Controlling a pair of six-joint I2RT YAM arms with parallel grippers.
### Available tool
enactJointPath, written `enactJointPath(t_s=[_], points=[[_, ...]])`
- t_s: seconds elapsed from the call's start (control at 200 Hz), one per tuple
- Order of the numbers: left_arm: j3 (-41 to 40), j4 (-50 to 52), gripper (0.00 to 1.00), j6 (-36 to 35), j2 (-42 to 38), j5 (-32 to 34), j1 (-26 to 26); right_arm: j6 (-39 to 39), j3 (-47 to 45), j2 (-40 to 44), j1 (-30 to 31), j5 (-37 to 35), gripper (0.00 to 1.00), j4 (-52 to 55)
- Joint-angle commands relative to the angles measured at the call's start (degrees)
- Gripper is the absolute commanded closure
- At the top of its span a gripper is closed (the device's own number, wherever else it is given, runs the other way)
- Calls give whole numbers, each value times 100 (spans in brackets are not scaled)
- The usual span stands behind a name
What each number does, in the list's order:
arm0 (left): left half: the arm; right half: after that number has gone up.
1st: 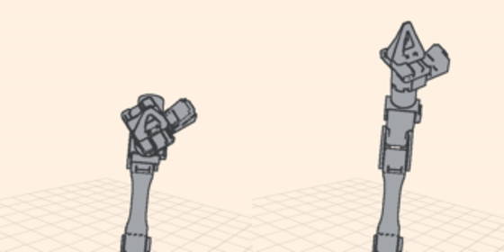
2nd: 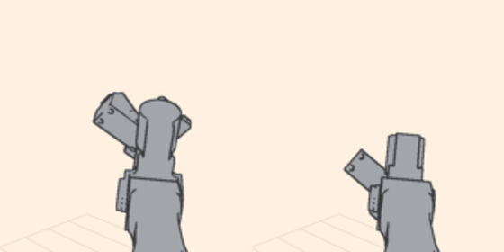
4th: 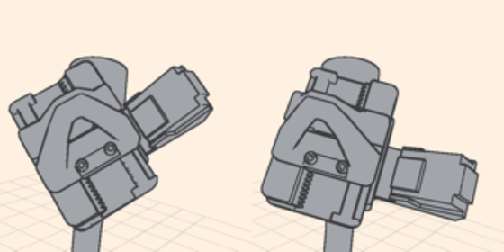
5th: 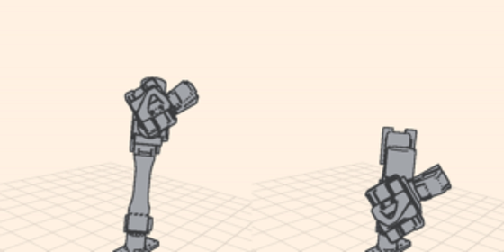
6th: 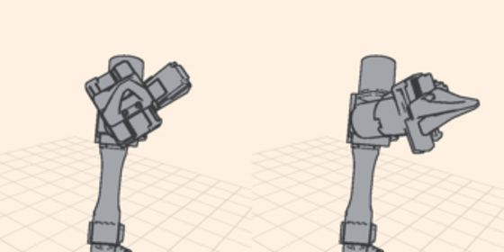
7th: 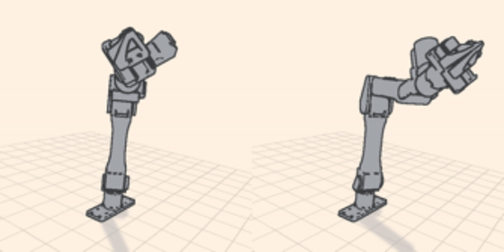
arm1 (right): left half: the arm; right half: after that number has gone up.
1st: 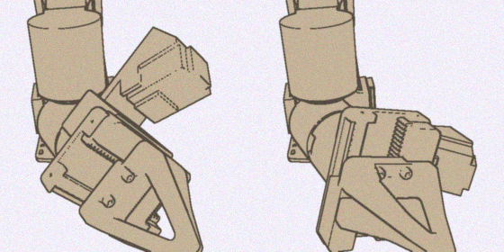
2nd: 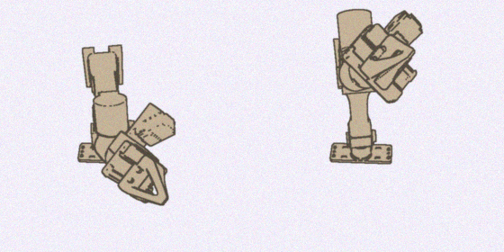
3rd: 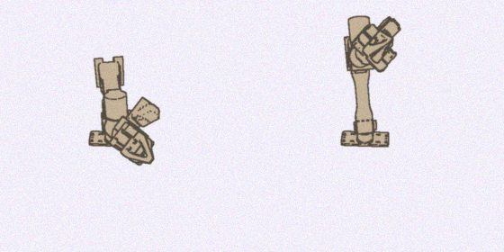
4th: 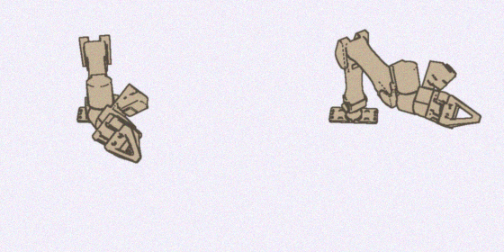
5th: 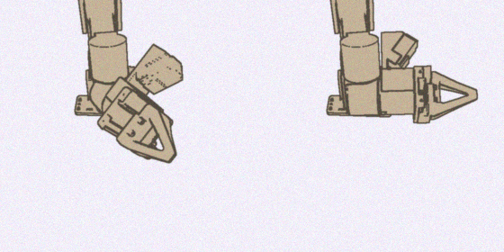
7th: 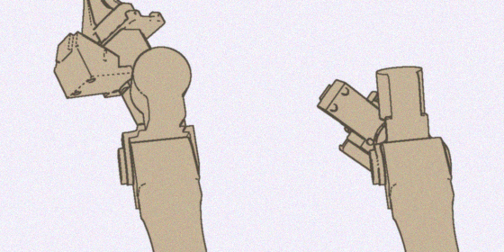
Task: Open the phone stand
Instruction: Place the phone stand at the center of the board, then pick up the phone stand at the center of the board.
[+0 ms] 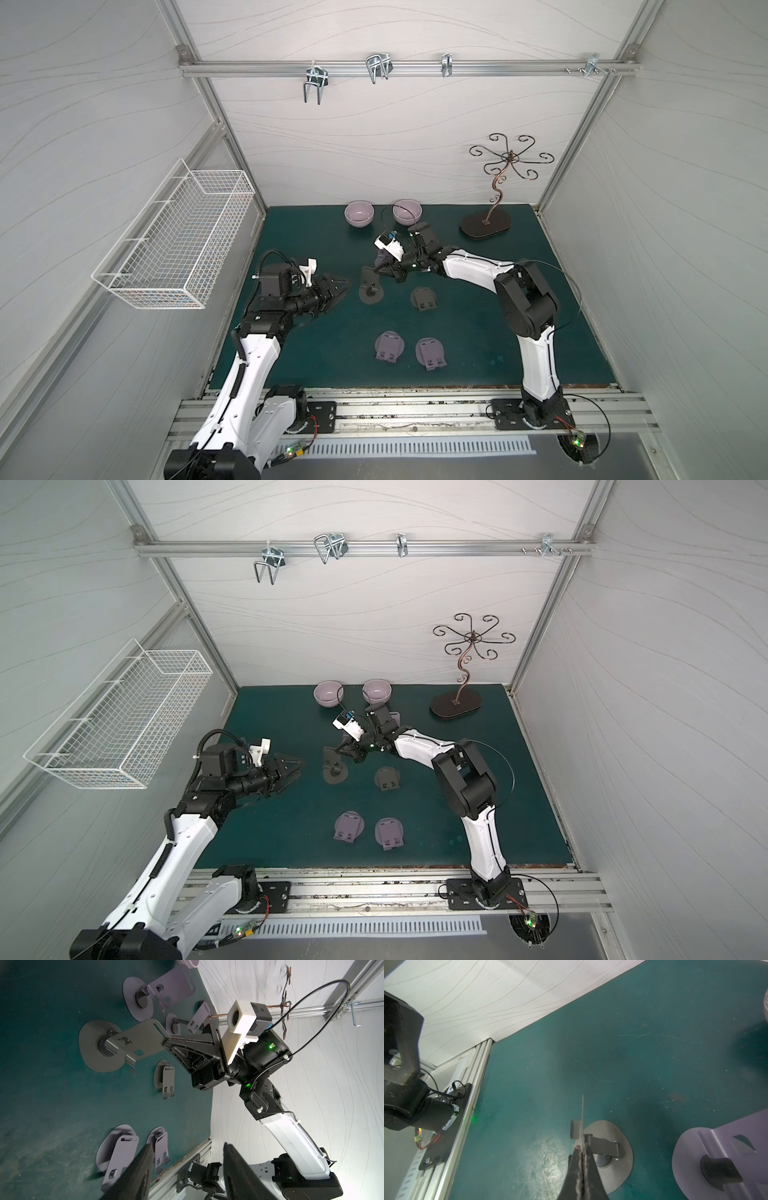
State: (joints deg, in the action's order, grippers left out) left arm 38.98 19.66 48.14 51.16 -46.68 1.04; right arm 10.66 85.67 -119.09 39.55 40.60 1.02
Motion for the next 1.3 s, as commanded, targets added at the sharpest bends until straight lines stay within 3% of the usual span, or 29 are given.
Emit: enactJointPath(t_s=[0.0, 0.27, 0.45, 0.68, 1.015, 1.296], points=[[180, -79, 43, -137, -22, -43, 19, 347, 135, -142, 106, -96, 94, 1072], [129, -32, 43, -196, -106, -42, 23, 309, 107, 369, 97, -274, 77, 1112], [74, -65, 41, -208, -207, -60, 22, 194, 4, 891, 72, -273, 60, 987], [160, 256, 39, -525, -266, -76, 19, -73, -279, 1451, -166, -481, 58, 982], [12, -116, 39, -583, -154, -59, -179, -1504, -2187, 2817, -1241, -494, 58, 1190], [92, -165, 37, -701, 52, 161, -656, -2028, -2649, 2202, -1551, -93, 57, 1018]])
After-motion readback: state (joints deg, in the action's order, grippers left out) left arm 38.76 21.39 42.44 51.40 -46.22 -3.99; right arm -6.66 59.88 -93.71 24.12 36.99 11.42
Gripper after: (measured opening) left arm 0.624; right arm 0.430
